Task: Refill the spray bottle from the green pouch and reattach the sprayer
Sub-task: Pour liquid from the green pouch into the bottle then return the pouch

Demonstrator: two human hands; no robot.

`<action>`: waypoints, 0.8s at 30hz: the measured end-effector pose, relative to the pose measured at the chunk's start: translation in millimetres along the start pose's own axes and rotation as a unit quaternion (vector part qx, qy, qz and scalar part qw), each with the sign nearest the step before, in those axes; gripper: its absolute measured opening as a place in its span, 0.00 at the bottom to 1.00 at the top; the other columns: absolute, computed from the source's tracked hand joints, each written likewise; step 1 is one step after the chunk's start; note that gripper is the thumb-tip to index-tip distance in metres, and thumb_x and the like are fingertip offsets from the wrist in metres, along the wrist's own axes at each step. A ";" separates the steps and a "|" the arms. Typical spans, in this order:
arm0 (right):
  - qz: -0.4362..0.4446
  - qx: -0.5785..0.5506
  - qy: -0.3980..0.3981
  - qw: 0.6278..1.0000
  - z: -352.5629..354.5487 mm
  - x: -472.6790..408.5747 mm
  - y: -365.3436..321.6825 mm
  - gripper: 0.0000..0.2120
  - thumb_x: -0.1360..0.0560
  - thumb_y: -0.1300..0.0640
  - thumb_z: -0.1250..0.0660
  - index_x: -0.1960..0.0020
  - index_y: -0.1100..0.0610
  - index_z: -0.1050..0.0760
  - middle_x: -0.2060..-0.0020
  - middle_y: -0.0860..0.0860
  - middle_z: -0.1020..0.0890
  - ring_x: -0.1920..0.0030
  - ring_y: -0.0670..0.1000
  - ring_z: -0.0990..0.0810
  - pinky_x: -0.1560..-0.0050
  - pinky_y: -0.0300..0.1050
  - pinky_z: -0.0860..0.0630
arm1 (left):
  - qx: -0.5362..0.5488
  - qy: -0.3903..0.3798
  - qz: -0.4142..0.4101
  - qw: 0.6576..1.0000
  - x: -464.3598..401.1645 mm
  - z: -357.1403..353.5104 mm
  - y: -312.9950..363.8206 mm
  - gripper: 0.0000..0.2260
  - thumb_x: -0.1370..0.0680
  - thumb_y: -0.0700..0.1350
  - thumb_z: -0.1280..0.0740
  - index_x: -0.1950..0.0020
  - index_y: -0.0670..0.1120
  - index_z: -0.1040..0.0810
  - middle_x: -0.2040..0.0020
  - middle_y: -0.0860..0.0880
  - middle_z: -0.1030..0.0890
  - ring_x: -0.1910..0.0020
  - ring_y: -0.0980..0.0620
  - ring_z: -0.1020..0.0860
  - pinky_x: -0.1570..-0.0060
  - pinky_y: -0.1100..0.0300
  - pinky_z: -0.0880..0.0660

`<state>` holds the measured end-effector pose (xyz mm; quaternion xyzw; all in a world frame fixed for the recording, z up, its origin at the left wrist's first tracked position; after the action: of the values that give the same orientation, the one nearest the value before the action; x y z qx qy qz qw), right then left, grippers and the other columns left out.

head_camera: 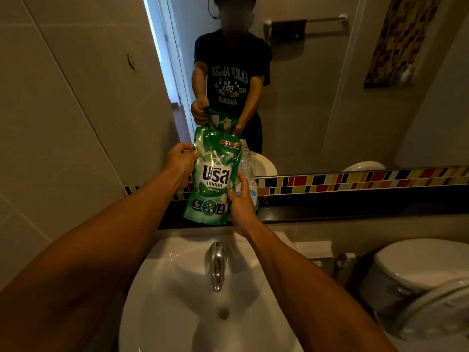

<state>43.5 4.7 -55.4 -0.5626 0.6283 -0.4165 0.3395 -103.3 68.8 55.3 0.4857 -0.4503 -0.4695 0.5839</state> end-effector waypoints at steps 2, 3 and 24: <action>-0.001 0.004 0.002 1.000 0.9 -0.2 0.2 0.21 0.16 0.57 0.38 0.35 0.30 0.32 0.33 0.57 0.20 0.37 0.59 0.18 0.42 0.65 0.19 | -0.002 -0.001 -0.007 1.000 -1.0 -1.4 3.0 0.11 0.21 0.38 0.34 0.39 0.45 0.24 0.45 0.42 0.19 0.59 0.48 0.20 0.57 0.48 0.19; -0.002 0.004 0.002 1.000 1.4 -0.3 0.6 0.22 0.16 0.57 0.38 0.37 0.29 0.32 0.33 0.57 0.20 0.37 0.59 0.18 0.43 0.64 0.18 | -0.005 -0.005 -0.010 1.000 -1.5 -2.5 4.6 0.13 0.22 0.37 0.34 0.38 0.46 0.25 0.46 0.42 0.19 0.60 0.48 0.19 0.58 0.49 0.19; -0.042 -0.079 0.014 0.996 -1.4 -7.4 18.7 0.23 0.17 0.65 0.40 0.40 0.34 0.28 0.43 0.42 0.21 0.38 0.58 0.19 0.41 0.73 0.22 | -0.063 -0.051 -0.014 0.997 -19.9 -19.7 17.4 0.16 0.21 0.33 0.36 0.37 0.47 0.26 0.50 0.43 0.22 0.59 0.45 0.20 0.47 0.38 0.21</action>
<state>35.3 12.6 -72.0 -0.6073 0.6401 -0.3873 0.2675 -85.1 92.8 68.6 0.4293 -0.4425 -0.5291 0.5830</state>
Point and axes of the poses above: each hand's wrist, its own x-axis away from the middle knuckle, its own z-axis out of the back of the hand, y = z × x, the point moved 7 cm from there along -x, towards the middle knuckle
